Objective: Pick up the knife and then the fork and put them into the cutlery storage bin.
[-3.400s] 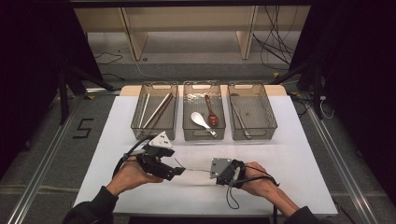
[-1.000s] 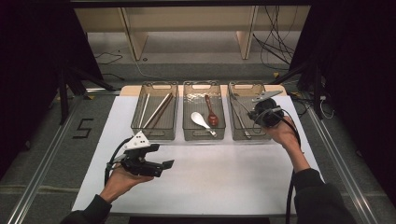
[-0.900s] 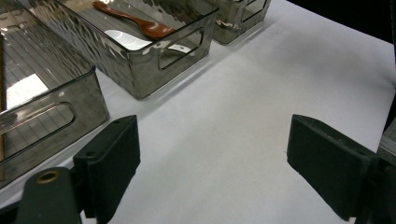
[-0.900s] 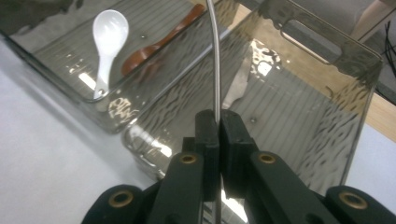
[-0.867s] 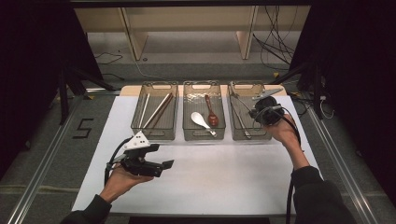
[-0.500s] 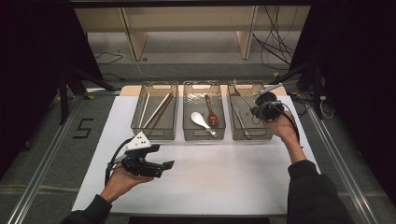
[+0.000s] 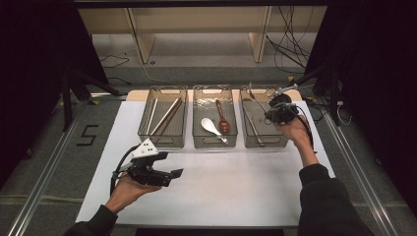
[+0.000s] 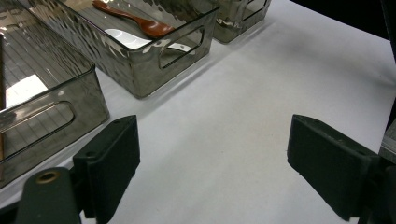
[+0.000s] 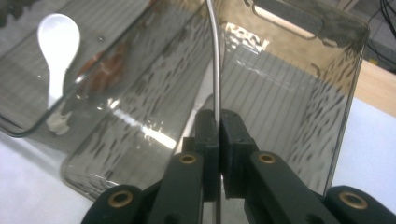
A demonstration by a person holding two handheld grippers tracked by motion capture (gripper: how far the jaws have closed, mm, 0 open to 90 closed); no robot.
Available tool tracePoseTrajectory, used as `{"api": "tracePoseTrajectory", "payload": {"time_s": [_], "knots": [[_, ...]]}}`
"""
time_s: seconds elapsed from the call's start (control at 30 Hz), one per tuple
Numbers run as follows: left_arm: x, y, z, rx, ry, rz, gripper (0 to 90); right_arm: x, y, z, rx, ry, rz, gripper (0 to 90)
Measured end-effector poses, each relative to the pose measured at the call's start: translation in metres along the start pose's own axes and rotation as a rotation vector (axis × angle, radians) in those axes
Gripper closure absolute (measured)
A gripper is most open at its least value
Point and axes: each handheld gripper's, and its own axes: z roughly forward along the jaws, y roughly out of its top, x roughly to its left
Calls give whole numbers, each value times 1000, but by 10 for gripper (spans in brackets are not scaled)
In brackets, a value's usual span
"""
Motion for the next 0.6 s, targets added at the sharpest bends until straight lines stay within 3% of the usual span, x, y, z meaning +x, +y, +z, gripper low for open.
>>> {"api": "tracePoseTrajectory", "payload": {"time_s": [0.33, 0.6], "knots": [[0, 0, 1, 4, -2, 4, 164, -9, -7, 5, 27, -17, 39, 873], [0, 0, 1, 6, -2, 3, 165, -9, -8, 9, 42, -20, 43, 872]]}}
